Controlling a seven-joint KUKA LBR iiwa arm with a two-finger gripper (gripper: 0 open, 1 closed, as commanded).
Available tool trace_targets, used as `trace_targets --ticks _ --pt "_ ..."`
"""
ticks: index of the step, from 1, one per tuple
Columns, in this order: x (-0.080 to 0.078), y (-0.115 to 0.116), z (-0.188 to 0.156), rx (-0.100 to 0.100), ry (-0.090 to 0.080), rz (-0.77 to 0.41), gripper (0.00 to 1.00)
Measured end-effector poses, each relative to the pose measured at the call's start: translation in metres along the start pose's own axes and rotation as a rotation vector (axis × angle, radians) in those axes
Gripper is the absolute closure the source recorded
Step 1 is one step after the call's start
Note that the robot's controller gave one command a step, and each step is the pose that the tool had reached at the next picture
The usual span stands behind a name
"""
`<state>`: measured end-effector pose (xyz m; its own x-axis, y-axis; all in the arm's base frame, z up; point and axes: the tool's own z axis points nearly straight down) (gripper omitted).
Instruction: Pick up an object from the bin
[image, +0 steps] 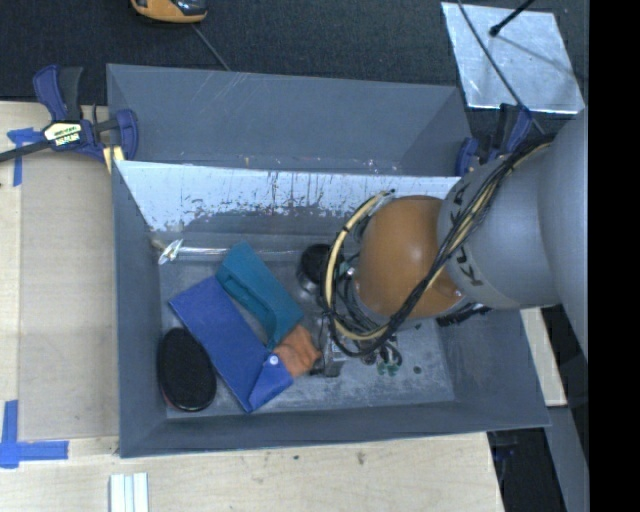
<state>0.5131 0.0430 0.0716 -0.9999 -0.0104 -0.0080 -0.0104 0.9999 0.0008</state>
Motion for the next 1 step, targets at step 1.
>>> trace_targets --ticks 1 --pt "0.0000 0.0000 0.0000 0.000 0.000 0.001 1.00"
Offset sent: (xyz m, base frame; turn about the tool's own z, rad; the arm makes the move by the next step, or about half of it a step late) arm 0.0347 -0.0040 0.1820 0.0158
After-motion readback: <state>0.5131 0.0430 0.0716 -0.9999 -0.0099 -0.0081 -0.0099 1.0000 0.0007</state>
